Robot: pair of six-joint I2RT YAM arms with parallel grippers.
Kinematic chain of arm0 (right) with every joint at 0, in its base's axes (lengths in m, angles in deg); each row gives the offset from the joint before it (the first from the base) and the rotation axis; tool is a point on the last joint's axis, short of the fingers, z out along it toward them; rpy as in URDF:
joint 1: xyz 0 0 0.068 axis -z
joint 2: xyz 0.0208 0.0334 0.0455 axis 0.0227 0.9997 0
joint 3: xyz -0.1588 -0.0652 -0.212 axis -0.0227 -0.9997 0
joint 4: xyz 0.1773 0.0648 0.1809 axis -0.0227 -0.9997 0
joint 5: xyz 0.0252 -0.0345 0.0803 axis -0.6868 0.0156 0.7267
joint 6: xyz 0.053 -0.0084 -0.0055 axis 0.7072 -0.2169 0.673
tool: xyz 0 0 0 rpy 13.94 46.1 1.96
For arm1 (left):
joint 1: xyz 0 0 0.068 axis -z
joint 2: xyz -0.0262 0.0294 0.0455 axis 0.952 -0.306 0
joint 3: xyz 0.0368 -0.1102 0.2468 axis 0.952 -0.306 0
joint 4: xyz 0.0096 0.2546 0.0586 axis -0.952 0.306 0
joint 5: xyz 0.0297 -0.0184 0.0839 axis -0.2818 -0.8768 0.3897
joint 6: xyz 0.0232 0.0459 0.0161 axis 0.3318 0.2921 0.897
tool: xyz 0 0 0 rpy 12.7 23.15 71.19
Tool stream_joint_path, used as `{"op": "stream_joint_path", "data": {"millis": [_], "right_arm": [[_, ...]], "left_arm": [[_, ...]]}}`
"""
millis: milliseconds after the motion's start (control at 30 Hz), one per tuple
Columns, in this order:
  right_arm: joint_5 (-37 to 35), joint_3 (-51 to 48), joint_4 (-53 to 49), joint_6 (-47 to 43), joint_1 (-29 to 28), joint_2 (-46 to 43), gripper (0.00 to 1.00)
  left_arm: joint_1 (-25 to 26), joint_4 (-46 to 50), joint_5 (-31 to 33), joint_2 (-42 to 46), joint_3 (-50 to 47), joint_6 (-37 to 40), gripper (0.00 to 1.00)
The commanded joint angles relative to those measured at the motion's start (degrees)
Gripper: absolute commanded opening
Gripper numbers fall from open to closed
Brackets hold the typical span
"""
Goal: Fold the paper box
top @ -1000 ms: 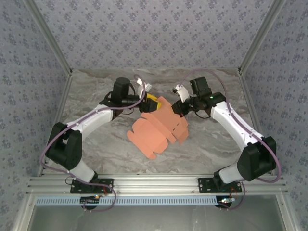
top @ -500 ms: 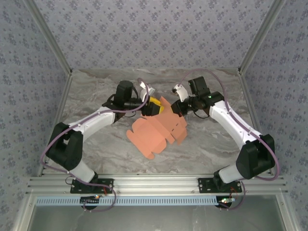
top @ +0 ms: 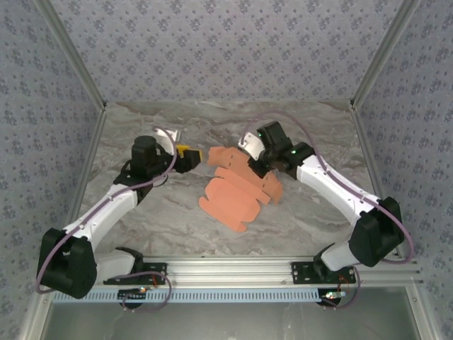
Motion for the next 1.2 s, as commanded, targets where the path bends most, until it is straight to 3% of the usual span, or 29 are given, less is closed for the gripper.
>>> {"op": "stream_joint_path", "data": {"millis": [0, 267, 667, 933, 1167], "right_arm": [[-8.25, -3.18, 5.22, -8.69, -1.88, 0.50, 0.00], [-17.07, -7.47, 14.86, -19.02, -7.00, 3.21, 0.00], [-23.30, -19.49, 34.54, -30.38, -11.34, 1.77, 0.00], [-25.50, -24.46, 43.51, -35.58, -12.34, 1.62, 0.00], [-26.95, -26.61, 47.27, -38.31, -13.27, 0.97, 0.00]], "left_arm": [[-3.97, 2.00, 7.03, -1.80, -0.72, -4.92, 0.67], [-4.70, 10.14, 10.44, -13.14, 5.82, -2.94, 0.66], [-0.18, 8.93, 8.09, -28.98, 11.21, 2.47, 0.62], [0.22, 5.98, 5.86, -31.88, 10.80, 3.23, 0.61], [1.15, 1.09, 3.62, -28.81, 5.48, 3.10, 0.60]]}}
